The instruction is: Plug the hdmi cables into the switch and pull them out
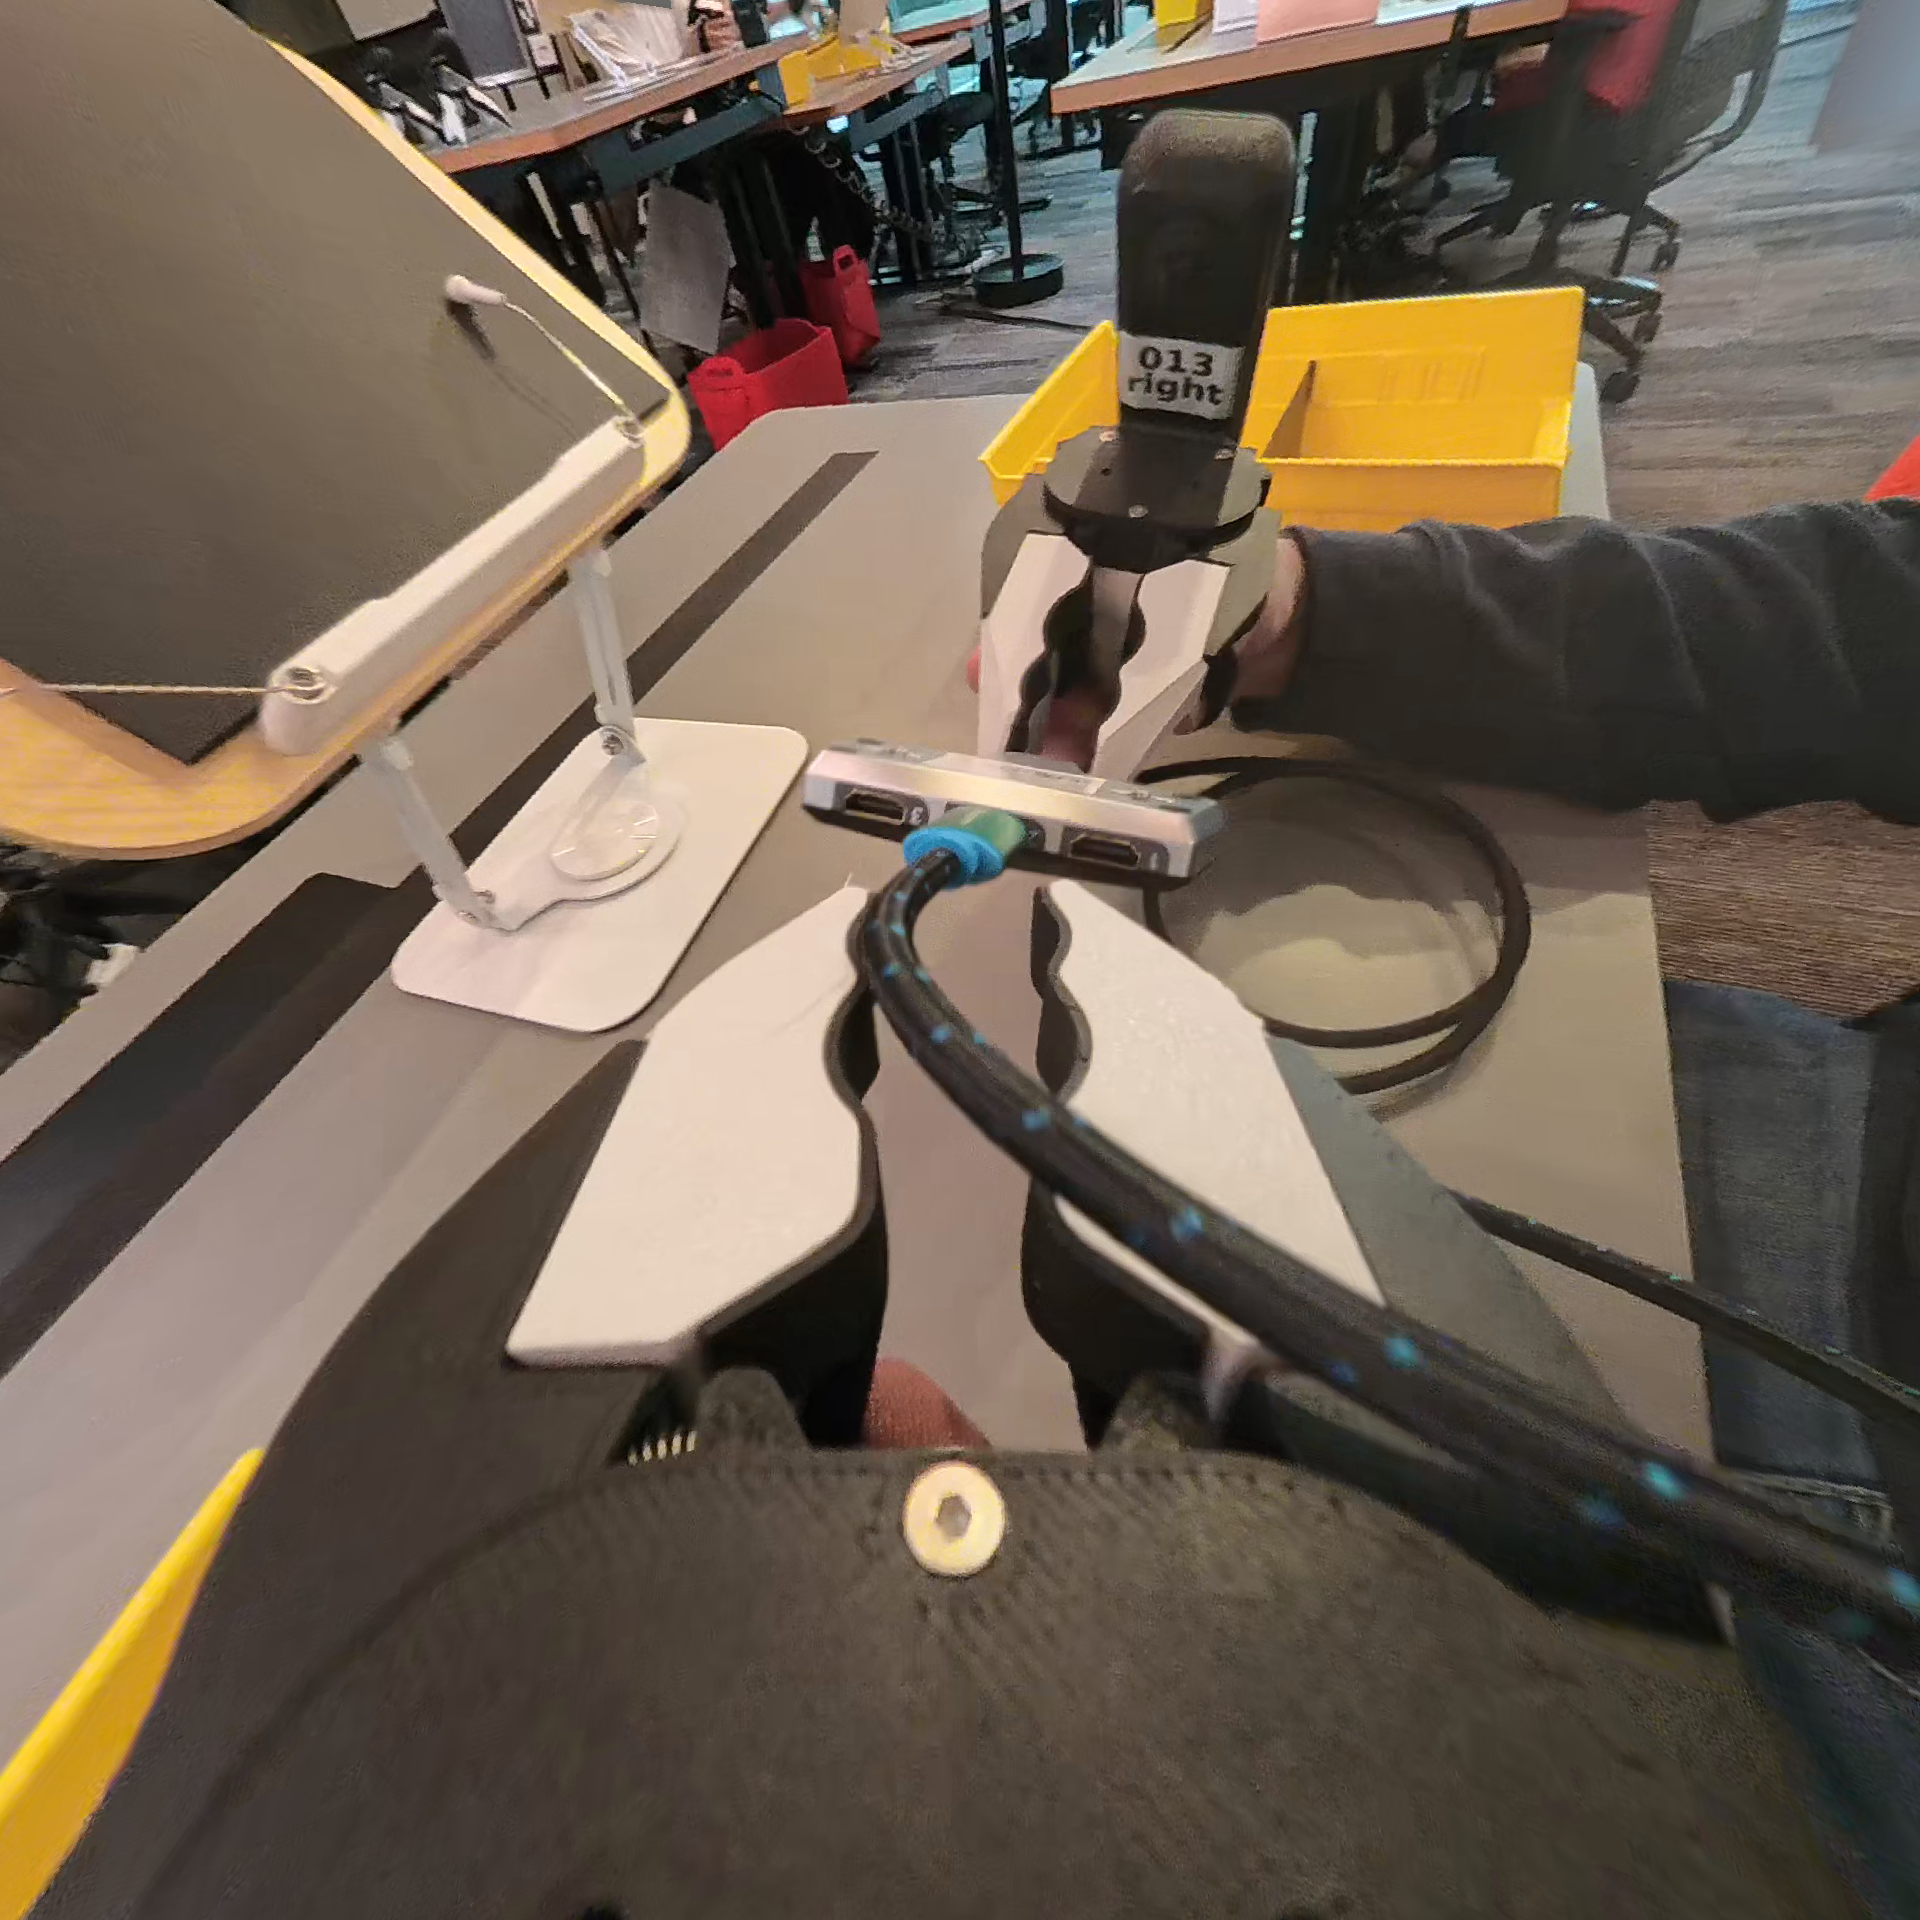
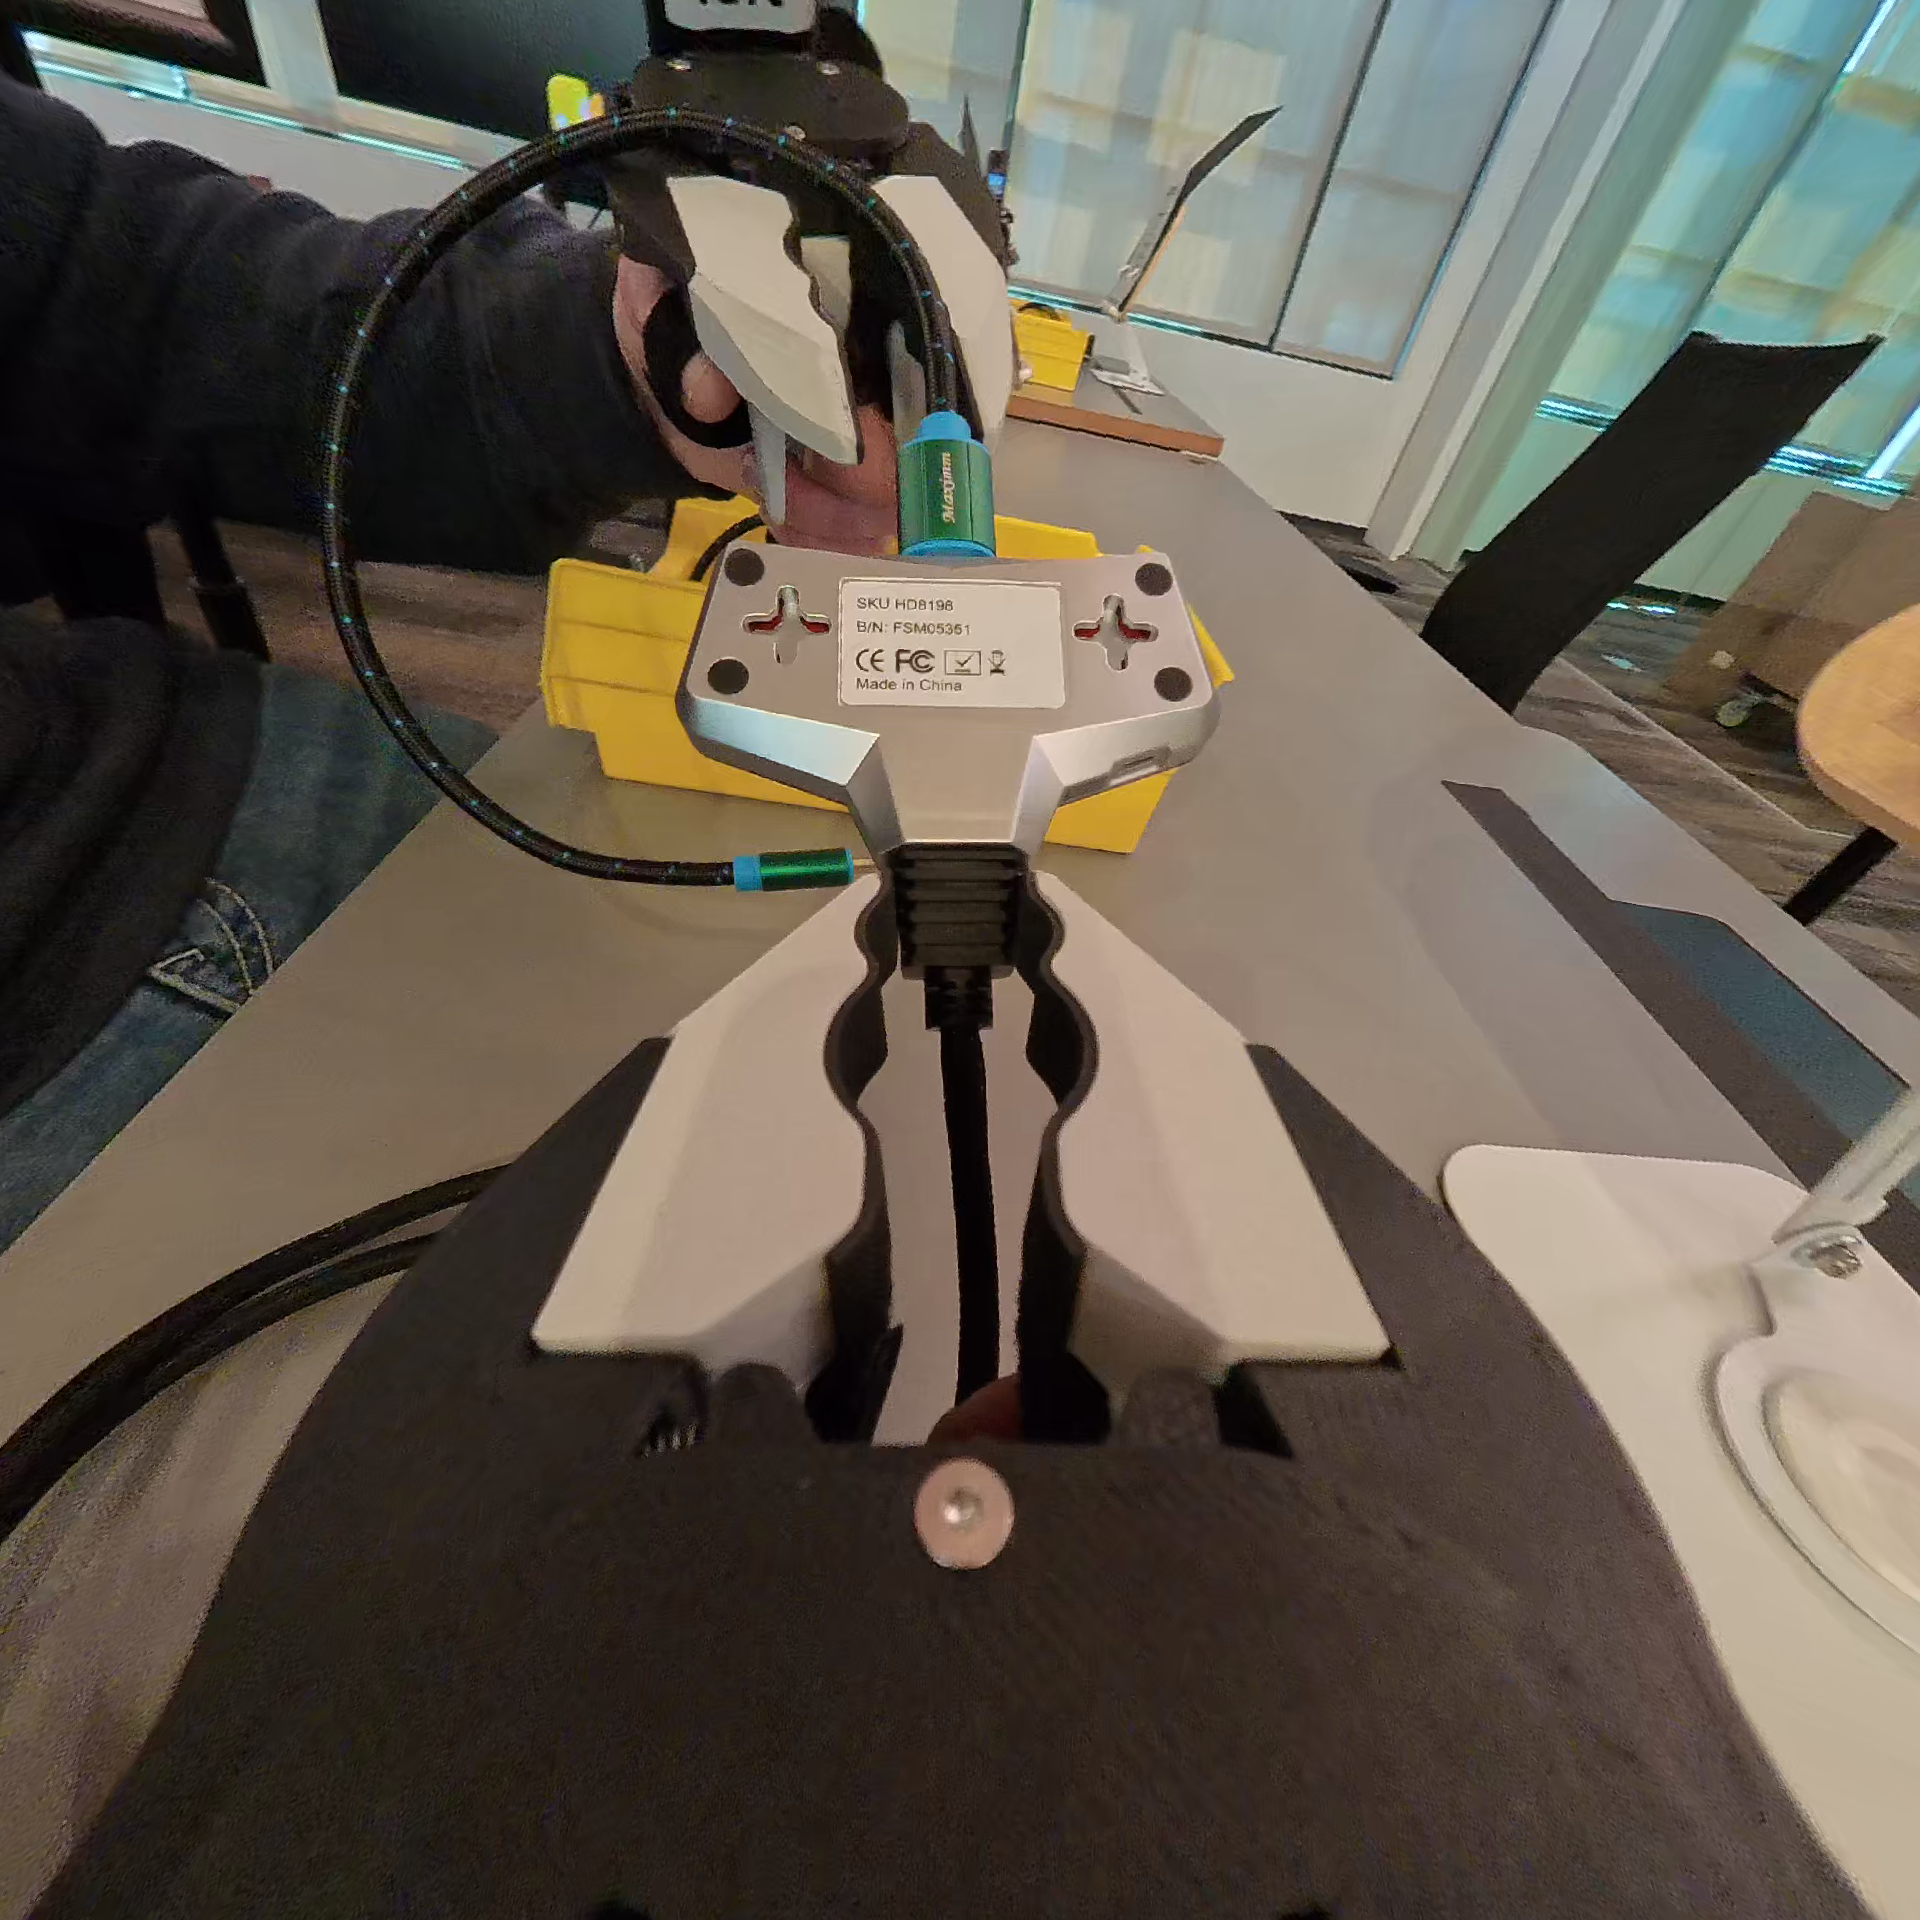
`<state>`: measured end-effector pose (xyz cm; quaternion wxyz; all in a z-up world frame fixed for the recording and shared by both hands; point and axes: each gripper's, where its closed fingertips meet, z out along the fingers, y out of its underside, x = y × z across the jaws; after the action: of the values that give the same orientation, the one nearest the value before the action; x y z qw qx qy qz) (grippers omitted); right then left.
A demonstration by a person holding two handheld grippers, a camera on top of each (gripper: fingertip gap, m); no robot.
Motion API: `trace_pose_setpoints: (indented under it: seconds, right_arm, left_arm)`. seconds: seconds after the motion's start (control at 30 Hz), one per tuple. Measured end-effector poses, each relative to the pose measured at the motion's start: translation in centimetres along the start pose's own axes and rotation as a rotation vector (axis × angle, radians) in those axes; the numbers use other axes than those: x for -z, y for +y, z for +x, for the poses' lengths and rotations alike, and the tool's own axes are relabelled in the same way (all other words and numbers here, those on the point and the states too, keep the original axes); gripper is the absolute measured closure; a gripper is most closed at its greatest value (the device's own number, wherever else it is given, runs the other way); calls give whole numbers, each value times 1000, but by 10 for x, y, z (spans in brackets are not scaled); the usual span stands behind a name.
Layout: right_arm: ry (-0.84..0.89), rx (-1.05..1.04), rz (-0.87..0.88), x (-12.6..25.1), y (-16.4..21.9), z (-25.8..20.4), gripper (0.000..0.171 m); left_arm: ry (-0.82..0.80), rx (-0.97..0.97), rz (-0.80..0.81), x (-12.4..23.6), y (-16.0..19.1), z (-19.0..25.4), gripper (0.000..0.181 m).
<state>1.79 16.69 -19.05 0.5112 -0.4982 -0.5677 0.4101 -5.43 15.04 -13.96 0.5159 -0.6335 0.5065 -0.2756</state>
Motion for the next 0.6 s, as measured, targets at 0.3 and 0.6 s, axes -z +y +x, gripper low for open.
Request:
trace_pose_setpoints:
  seconds: [0.3,0.6]
  right_arm:
    - [81,-12,-151,1,28,16,151]
    - [141,-37,-277,7,57,30,151]
  left_arm:
    - [-113,-28,-62,23,-2,-27,158]
    - [-274,-140,-384,37,40,-56,158]
